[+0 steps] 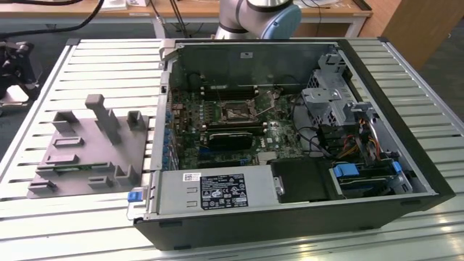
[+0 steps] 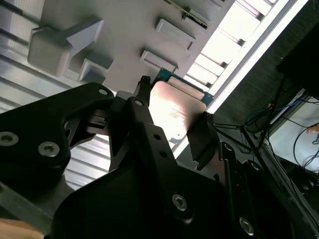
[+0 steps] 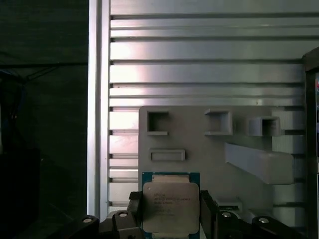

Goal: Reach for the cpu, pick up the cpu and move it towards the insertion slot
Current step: 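Pick up the cpu and move it towards the insertion slot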

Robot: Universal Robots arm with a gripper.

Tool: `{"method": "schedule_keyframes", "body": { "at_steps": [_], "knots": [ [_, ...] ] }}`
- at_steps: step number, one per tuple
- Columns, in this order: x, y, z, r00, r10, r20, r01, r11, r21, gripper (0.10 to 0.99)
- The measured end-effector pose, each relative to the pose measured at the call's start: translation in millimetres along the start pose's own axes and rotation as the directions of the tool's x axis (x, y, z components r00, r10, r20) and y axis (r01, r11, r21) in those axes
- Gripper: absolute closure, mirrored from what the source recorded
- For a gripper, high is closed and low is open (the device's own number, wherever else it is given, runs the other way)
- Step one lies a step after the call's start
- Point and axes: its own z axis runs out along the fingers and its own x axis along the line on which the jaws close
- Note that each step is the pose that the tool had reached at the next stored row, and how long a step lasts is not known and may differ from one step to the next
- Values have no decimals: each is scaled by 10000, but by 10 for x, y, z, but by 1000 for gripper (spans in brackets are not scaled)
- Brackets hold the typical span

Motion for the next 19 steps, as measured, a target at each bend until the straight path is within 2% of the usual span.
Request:
{"method": "schedule_keyframes", "body": {
  "at_steps": [4,8,12,19],
  "knots": [
    [4,10,-148,10000,0,3,0,10000,0,541],
    [8,20,-250,10000,16,2,-16,10000,9,541],
    [-5,22,-263,10000,68,5,-68,10000,34,541],
    [-113,26,-263,9997,231,12,-231,9997,81,541]
  ]
}}
